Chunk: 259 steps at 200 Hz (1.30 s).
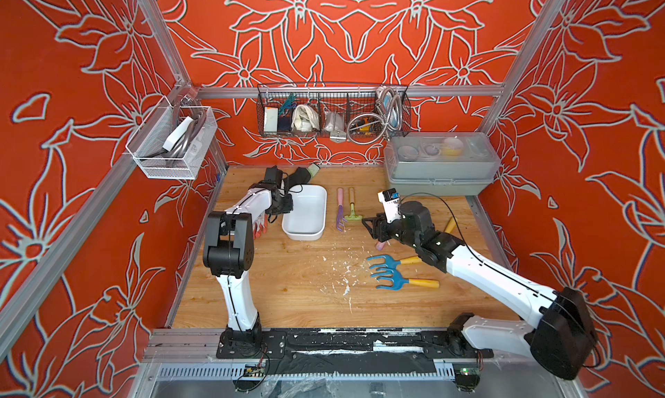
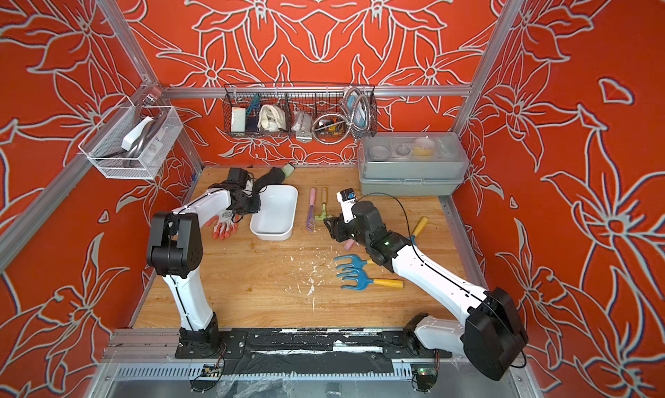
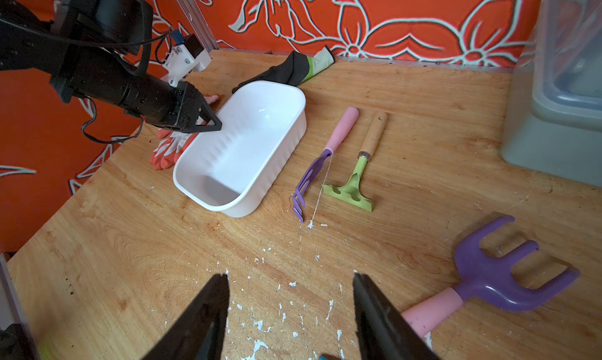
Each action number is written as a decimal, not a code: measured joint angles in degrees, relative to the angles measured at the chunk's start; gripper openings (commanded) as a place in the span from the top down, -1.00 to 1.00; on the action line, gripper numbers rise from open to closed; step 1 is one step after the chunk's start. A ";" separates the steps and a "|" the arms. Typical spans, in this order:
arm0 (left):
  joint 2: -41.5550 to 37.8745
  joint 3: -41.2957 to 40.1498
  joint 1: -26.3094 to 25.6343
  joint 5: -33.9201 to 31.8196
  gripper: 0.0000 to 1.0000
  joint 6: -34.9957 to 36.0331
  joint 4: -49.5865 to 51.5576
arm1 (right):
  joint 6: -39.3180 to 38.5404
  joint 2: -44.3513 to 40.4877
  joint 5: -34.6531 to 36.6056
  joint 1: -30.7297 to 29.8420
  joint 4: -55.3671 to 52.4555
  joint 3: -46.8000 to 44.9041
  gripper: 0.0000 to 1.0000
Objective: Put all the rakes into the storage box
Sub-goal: Pick up the storage box at the center of the board, then place the storage box at the center of the board.
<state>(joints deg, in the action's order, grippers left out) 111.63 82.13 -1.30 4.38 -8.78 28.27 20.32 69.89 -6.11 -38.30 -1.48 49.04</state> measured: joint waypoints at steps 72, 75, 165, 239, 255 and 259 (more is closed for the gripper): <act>-3.02 -2.86 -0.31 2.86 0.95 -2.43 0.46 | -0.07 -1.62 1.25 0.00 -0.09 0.00 -0.23; -3.41 -3.19 -0.33 2.97 0.96 -2.45 0.50 | -0.07 -1.77 1.33 0.00 -0.09 0.00 -0.22; -26.93 -16.52 -2.54 2.10 1.00 -5.18 4.66 | -0.85 -4.57 4.81 0.00 -1.14 0.02 -0.22; -52.81 -29.35 -2.97 5.09 1.00 -9.77 12.70 | -2.43 -4.59 6.14 0.02 -3.28 0.09 -0.22; -55.93 -30.88 -3.96 6.16 1.00 -10.99 13.86 | -2.62 -4.55 6.14 0.00 -3.28 0.09 -0.22; -56.50 -31.15 -4.52 6.43 1.00 -11.47 14.14 | -2.67 -4.52 6.14 0.02 -3.26 0.09 -0.22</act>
<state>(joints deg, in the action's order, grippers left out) 55.13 50.98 -5.82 10.81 -20.25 42.41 17.65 65.36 0.03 -38.28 -4.73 49.12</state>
